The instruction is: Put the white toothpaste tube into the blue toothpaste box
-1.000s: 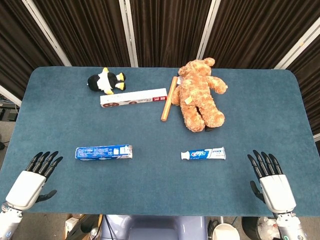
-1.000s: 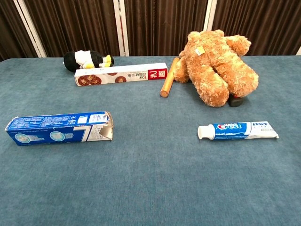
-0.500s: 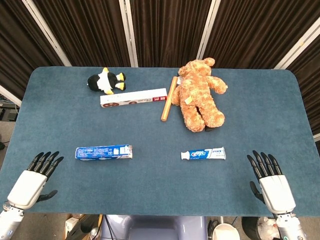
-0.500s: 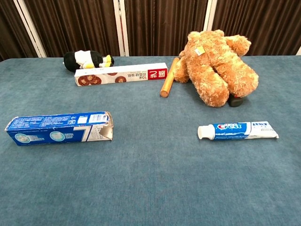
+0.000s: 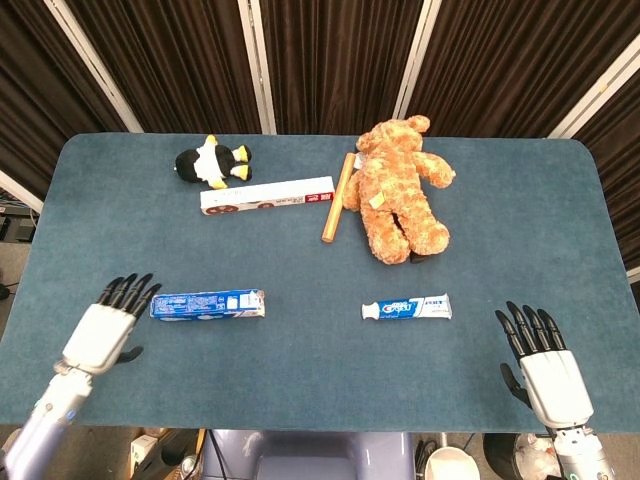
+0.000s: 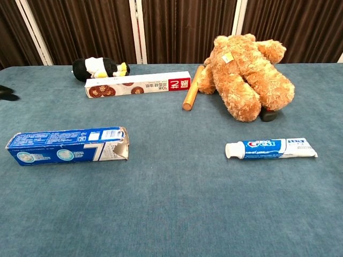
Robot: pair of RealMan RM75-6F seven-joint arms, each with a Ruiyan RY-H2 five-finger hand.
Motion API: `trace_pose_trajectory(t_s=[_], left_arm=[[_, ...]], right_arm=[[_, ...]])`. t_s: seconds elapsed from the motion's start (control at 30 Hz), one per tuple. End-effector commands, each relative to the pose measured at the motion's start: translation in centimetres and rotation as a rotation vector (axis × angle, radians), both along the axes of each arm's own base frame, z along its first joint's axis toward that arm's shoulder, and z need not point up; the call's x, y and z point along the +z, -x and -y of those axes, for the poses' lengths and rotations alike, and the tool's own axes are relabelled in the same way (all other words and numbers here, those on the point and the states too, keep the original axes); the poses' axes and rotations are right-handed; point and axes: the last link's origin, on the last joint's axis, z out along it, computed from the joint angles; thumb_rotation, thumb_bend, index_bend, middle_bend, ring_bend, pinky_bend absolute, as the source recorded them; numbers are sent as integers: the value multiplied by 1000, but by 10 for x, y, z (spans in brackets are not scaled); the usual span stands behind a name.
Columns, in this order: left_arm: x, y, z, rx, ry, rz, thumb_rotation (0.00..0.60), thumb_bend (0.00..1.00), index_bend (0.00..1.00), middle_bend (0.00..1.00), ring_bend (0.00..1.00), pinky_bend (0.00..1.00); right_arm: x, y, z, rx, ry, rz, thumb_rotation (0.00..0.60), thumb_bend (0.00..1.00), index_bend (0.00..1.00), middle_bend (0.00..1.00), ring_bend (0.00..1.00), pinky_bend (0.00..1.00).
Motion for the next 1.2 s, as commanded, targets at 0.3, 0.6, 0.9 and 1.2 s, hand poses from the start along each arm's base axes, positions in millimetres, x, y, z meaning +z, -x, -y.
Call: trace_pose_trajectory(t_s=[0.3, 0.6, 0.9, 1.2], left_arm=[[-60, -46, -48, 40, 98, -15, 600, 135, 146, 256, 201, 249], [-78, -54, -46, 48, 106, -23, 600, 210, 225, 353, 305, 348], [-87, -53, -43, 34, 90, 14, 600, 427, 387, 548, 481, 518], [-79, -61, -38, -58, 78, 92, 600, 446, 435, 594, 523, 541]], right_arm=[[3, 0, -1, 1, 0, 6, 600, 405, 0, 25, 2, 87], [6, 1, -3, -1, 6, 14, 600, 406, 0, 25, 2, 87], [5, 1, -3, 0, 3, 12, 600, 405, 0, 25, 2, 87], [5, 1, -2, -6, 3, 10, 600, 405, 0, 25, 2, 87]])
